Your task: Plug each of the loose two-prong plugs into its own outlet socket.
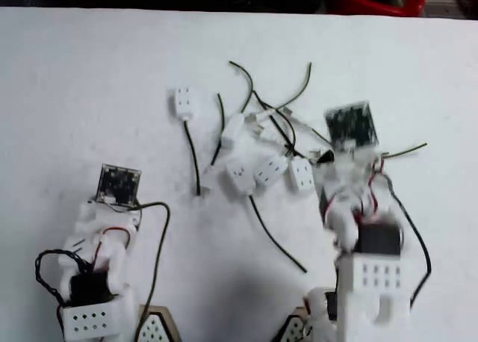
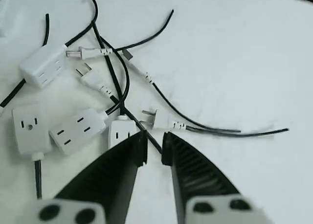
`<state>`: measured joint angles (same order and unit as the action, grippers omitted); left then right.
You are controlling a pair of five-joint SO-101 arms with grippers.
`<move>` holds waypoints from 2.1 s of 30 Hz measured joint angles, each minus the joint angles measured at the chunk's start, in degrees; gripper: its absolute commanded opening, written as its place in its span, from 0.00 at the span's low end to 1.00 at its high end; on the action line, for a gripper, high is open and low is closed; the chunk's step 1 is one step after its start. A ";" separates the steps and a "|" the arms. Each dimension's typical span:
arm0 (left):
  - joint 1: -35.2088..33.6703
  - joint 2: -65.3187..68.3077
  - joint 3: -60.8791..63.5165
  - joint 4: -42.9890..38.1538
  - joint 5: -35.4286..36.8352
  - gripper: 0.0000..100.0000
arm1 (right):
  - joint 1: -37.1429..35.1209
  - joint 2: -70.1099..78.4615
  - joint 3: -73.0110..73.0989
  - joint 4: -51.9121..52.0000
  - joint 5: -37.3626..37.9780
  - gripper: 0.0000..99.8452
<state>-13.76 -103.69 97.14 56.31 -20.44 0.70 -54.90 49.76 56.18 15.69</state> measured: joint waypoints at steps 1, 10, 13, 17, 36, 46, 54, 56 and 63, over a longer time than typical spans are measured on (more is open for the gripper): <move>0.00 0.00 0.00 0.00 0.00 0.12 | -0.09 3.43 -1.85 0.00 -2.29 0.07; 0.00 0.00 0.00 0.00 0.00 0.12 | 0.00 28.92 -16.26 0.00 -16.70 0.07; 0.00 0.00 0.00 0.00 0.00 0.12 | 0.09 35.52 -19.96 0.00 -17.23 0.07; 0.00 0.00 0.00 0.00 0.00 0.12 | 0.18 42.73 -22.86 0.00 -18.73 0.07; 0.00 0.00 0.00 0.00 0.00 0.12 | 5.01 68.92 -36.40 1.58 -46.24 0.17; 0.00 0.00 0.00 0.00 0.00 0.12 | 4.84 77.63 -44.92 2.29 -46.24 0.16; 0.00 0.00 0.00 0.00 0.00 0.12 | 5.01 85.54 -53.45 2.99 -46.51 0.16; 0.00 0.00 0.00 0.00 0.00 0.12 | 5.01 86.42 -54.95 4.75 -46.33 0.16; 0.00 0.00 0.00 0.00 0.00 0.12 | 4.75 88.26 -58.20 8.53 -46.24 0.01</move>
<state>-13.76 -103.69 97.14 56.31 -20.44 5.45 33.36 -8.44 64.70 -30.55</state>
